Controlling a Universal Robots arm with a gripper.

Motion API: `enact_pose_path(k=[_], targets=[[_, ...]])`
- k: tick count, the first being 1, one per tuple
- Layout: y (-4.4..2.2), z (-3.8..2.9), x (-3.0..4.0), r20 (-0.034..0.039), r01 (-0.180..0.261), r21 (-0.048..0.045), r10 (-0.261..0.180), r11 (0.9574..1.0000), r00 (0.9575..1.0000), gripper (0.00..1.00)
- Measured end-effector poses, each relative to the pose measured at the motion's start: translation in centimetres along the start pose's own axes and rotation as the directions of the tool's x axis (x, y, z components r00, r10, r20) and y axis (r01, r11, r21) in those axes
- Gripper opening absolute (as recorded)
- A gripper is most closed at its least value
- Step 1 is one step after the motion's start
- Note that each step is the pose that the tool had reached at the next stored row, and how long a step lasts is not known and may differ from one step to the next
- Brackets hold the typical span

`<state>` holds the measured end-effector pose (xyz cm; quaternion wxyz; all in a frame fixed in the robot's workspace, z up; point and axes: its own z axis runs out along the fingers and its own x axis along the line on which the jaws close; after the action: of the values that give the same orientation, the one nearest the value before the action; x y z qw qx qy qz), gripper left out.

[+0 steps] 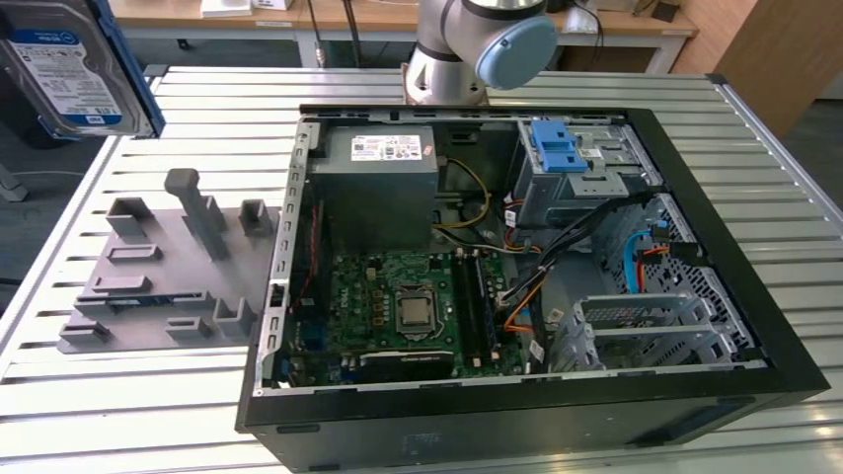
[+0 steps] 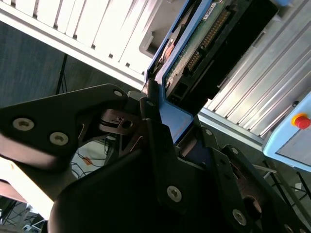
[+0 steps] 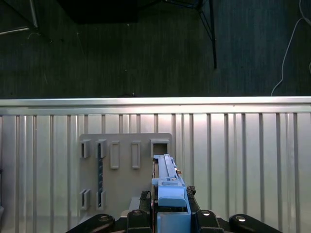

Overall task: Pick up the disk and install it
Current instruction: 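Pick up the disk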

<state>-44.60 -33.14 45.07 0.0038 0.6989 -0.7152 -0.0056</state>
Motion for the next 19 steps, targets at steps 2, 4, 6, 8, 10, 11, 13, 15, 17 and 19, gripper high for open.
enact_pose_path(k=[2,4,6,8,10,11,13,15,17,19], targets=[[0.0,-0.2,0.0,0.0001,0.0,0.0001,0.0,1.0,1.0,0.36],[0.0,-0.36,0.0,0.0,0.0,-0.0001,0.0,1.0,1.0,0.36],[0.01,-0.48,0.0,0.0,0.0,0.0,0.0,1.0,1.0,0.36],[0.01,-0.51,0.0,0.0,0.0,0.0,0.0,1.0,1.0,0.36],[0.01,-0.51,0.0,0.0,0.0,0.0,0.0,1.0,1.0,0.36],[-0.01,-0.52,-0.01,-0.0001,0.0,-0.0002,0.0,1.0,1.0,0.36],[-0.07,-0.53,-0.01,-0.0001,0.0,-0.0002,0.0,1.0,1.0,0.36],[-0.14,-0.52,-0.01,0.0,0.0,0.0,0.0,1.0,1.0,0.36],[-0.23,-0.52,-0.01,0.0,0.0,0.0,0.0,1.0,1.0,0.36],[-0.25,-0.52,-0.01,0.0,0.0,0.0,0.0,1.0,1.0,0.36]])
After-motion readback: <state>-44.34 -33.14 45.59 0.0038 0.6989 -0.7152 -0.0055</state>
